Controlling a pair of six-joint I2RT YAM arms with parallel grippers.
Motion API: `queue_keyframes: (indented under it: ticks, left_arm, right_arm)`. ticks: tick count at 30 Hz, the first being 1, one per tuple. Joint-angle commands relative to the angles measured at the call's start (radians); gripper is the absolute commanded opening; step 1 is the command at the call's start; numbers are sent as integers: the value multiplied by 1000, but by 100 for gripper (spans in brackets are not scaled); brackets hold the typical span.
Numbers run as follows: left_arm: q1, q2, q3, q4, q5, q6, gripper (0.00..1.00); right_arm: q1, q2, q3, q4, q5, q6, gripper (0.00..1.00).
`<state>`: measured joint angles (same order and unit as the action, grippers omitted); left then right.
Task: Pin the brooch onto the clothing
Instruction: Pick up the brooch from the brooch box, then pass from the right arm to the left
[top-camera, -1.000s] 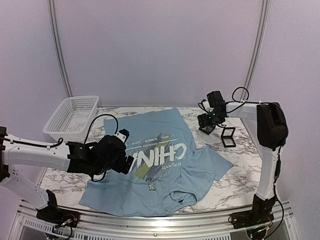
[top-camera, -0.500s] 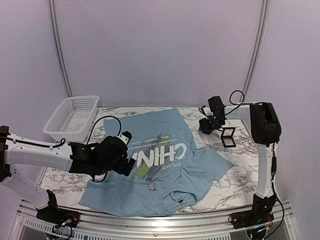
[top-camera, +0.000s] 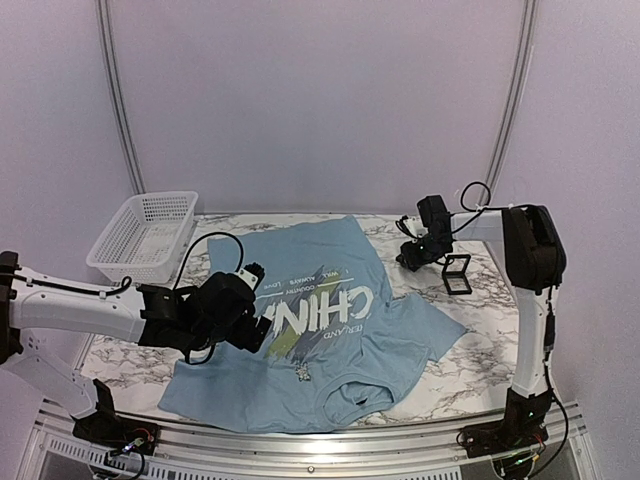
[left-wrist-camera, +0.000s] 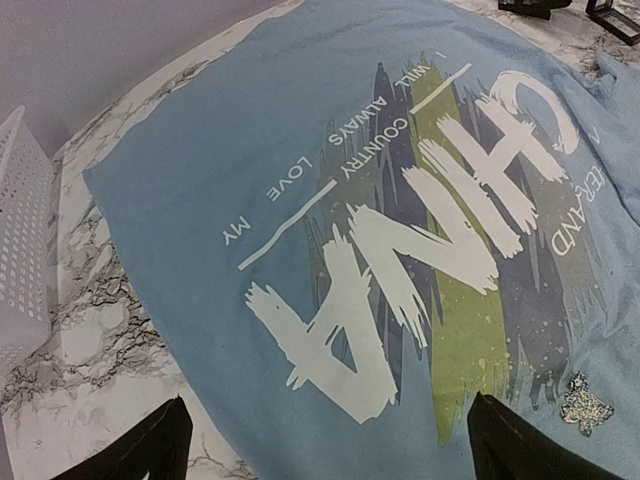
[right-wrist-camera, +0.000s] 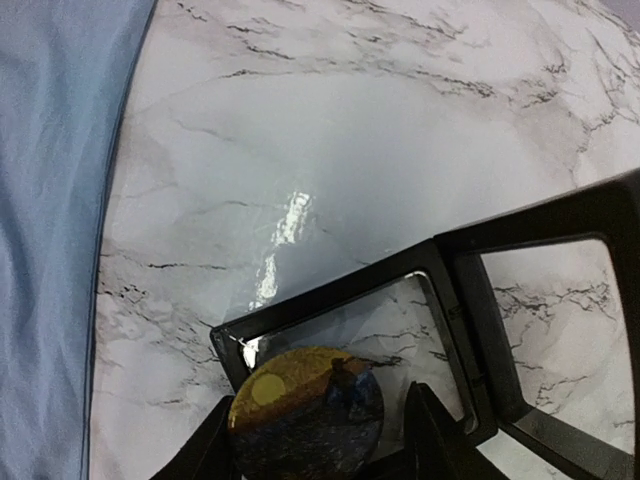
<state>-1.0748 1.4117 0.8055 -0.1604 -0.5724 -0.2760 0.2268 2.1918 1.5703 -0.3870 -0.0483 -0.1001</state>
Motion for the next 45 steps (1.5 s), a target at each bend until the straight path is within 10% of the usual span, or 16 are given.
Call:
queue_keyframes:
  ticks: [1, 16, 45]
  left_arm:
    - [-5, 10, 6, 13, 3, 8, 99]
    - [-5, 9, -9, 15, 0, 8, 99]
    - [-5, -75, -19, 113, 47, 84, 99]
  right_arm:
    - [-1, -18, -14, -59, -40, -12, 44]
    - [-2, -37, 4, -64, -88, -35, 24]
    - [178, -280, -109, 25, -169, -179, 24]
